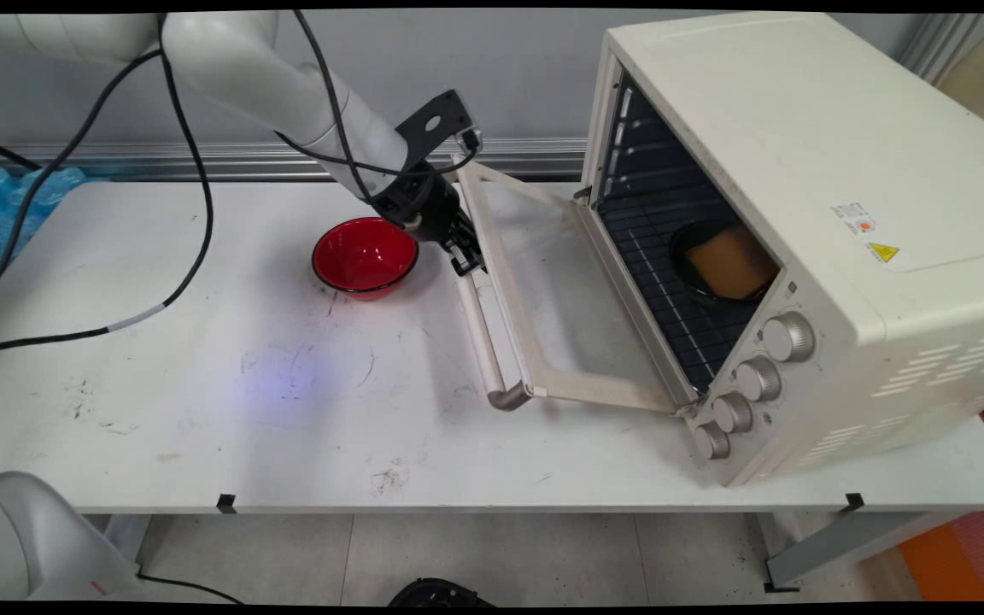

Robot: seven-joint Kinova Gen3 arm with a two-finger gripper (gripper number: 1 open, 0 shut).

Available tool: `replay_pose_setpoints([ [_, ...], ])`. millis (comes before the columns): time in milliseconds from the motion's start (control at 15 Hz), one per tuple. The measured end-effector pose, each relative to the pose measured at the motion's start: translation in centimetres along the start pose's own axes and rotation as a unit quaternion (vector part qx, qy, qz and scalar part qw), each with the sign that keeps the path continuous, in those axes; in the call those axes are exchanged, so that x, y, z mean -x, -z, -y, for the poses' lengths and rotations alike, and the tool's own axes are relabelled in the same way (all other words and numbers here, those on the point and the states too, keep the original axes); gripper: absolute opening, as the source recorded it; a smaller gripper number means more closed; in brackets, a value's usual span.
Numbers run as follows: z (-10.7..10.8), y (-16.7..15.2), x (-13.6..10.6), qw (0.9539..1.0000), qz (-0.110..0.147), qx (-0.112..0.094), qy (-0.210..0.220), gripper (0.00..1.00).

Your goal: Open the oven

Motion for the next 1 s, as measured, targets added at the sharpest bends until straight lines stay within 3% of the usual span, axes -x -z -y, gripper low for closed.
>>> replay_pose_setpoints([
  [1000, -0.2, 3.8, 1.7, 0.9989, -0.024, 0.010, -0.038, 0.00],
])
